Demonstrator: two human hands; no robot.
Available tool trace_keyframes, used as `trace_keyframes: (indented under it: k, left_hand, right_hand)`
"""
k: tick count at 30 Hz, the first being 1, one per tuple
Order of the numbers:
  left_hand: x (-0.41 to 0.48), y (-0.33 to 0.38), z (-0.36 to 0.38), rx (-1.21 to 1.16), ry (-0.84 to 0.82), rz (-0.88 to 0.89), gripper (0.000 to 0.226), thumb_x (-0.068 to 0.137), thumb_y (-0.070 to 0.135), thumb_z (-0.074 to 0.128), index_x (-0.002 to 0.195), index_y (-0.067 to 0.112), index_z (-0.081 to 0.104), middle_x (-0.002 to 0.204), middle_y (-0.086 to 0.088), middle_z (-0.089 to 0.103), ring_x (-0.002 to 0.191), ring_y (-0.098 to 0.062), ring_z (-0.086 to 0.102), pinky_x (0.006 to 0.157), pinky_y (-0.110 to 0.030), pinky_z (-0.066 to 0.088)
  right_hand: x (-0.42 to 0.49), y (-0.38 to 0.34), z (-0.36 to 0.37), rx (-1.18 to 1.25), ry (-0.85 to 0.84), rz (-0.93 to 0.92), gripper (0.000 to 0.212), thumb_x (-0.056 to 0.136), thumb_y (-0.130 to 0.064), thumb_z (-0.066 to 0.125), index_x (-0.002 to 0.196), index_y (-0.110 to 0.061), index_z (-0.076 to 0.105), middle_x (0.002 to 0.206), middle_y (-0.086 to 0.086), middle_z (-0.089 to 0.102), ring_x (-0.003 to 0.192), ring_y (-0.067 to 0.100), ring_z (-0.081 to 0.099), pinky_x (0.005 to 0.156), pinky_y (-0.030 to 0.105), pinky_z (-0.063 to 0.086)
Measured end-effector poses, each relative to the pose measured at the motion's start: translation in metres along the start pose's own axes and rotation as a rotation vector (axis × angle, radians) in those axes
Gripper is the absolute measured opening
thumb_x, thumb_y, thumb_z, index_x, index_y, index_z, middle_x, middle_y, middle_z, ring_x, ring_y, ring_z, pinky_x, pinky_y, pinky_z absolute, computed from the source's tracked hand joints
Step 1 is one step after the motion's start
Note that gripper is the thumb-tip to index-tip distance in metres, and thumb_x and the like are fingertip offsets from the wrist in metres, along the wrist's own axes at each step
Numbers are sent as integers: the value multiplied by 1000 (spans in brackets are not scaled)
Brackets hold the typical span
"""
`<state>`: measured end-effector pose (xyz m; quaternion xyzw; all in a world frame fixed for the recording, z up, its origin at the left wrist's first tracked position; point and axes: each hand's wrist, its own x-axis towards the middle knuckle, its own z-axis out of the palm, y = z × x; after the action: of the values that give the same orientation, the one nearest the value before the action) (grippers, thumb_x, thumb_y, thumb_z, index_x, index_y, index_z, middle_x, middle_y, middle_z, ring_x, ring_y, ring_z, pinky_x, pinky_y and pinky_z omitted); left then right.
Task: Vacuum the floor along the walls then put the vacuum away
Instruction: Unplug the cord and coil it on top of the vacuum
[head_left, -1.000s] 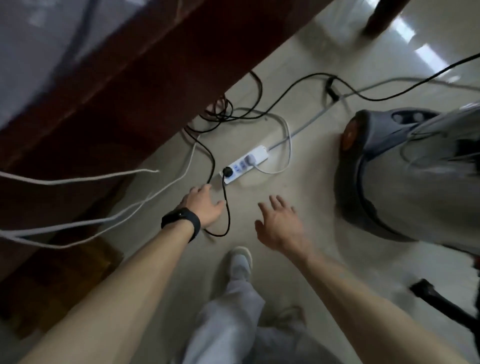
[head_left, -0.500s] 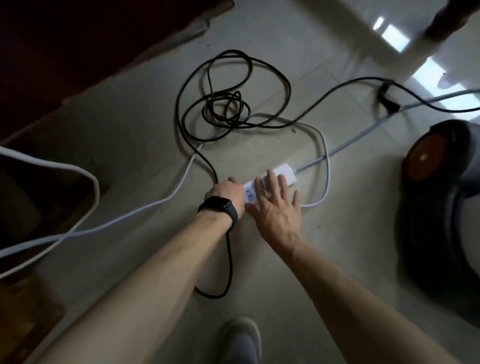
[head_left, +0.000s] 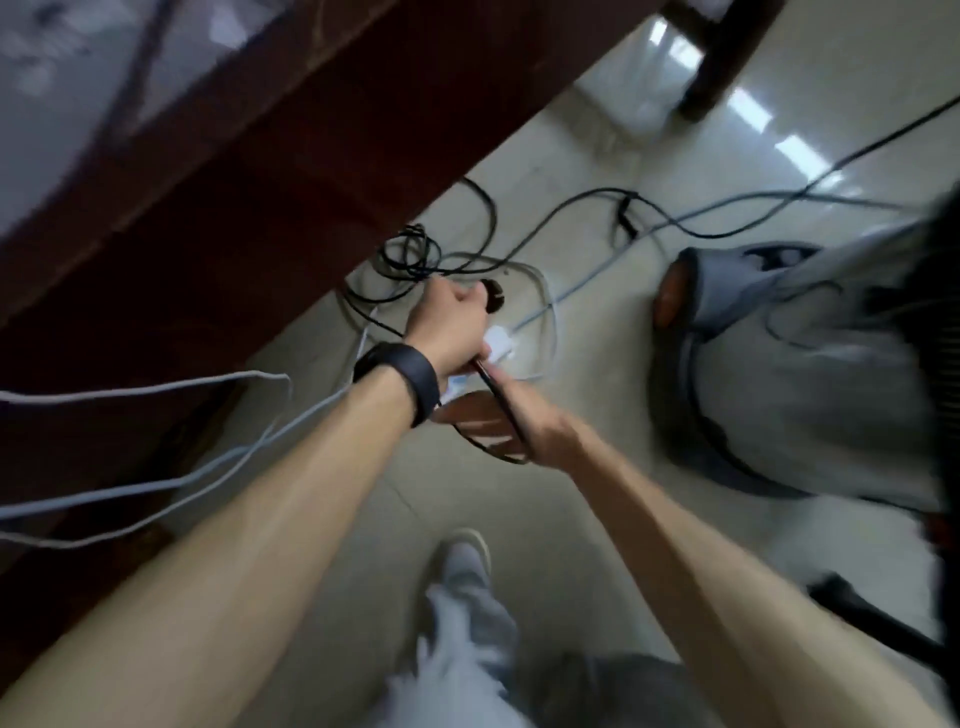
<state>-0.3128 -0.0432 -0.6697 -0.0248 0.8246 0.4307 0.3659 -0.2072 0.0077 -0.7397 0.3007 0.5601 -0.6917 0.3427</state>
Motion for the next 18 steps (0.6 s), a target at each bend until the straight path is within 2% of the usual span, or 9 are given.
trace_keyframes:
  k: [2, 4, 6, 8, 12, 13, 14, 16, 18]
  left_hand:
    - [-46, 59, 8, -70, -54, 23, 25, 102, 26, 45, 78, 18, 42, 68, -6, 52, 28, -5, 43, 32, -13, 31]
    - [-93, 119, 8, -112, -97, 22, 27, 103, 24, 45, 77, 16, 42, 64, -4, 49, 26, -4, 38, 31, -12, 24]
    - [-136, 178, 1, -175, -146, 10, 29, 104, 21, 43, 76, 13, 44, 63, -3, 46, 26, -2, 35, 31, -10, 21]
    - [-186, 232, -15, -175, -204, 30, 26, 104, 19, 43, 80, 11, 46, 64, -3, 46, 27, -2, 35, 32, -10, 20]
    - [-293, 332, -45, 7, -298, 140, 10, 102, 16, 44, 110, 11, 40, 78, -8, 56, 38, -10, 47, 36, -16, 33]
    - [-319, 354, -51, 93, -305, 183, 16, 100, 14, 45, 115, 12, 39, 91, -11, 59, 50, -17, 58, 43, -22, 45]
    - [-343, 375, -56, 240, -319, 256, 23, 99, 15, 48, 121, 13, 41, 106, -14, 59, 70, -24, 66, 59, -30, 55]
    - [-391, 409, -66, 567, -326, 451, 34, 95, 26, 54, 128, 17, 49, 130, -14, 48, 109, -30, 57, 94, -32, 48]
    - [-437, 441, -72, 672, -409, 689, 30, 91, 38, 59, 119, 27, 63, 135, -7, 47, 125, -22, 46, 107, -30, 37]
  right_hand:
    - [-87, -11, 12, 326, -1, -22, 94, 97, -80, 18, 68, -13, 76, 84, 7, 79, 82, 18, 74, 61, 24, 47]
    - [-173, -22, 19, 430, 130, -84, 89, 92, -81, 26, 52, -9, 60, 66, 17, 67, 79, 34, 72, 77, 31, 54]
    - [-256, -31, 24, 361, 335, -172, 77, 90, -78, 32, 54, -12, 50, 59, 16, 53, 73, 32, 66, 84, 38, 49]
    - [-344, -43, 29, 278, 536, -277, 66, 99, -70, 43, 56, -20, 53, 57, 8, 49, 63, 23, 57, 76, 36, 46]
    - [-501, -97, 38, 102, 830, -478, 40, 98, -48, 52, 65, -29, 60, 61, -11, 51, 60, 6, 45, 64, 27, 35]
    - [-535, -115, 40, 82, 894, -511, 38, 98, -46, 52, 65, -28, 60, 60, -13, 51, 60, 4, 45, 64, 29, 35]
    - [-568, -131, 42, 67, 947, -534, 38, 98, -45, 52, 65, -28, 61, 59, -14, 51, 59, 3, 45, 64, 30, 34]
    - [-631, -160, 47, 34, 1020, -576, 39, 98, -45, 51, 64, -30, 61, 56, -14, 50, 56, 4, 45, 62, 29, 34]
    - [-688, -187, 50, -20, 1055, -630, 40, 99, -46, 51, 64, -30, 63, 55, -13, 49, 54, 5, 44, 59, 24, 33]
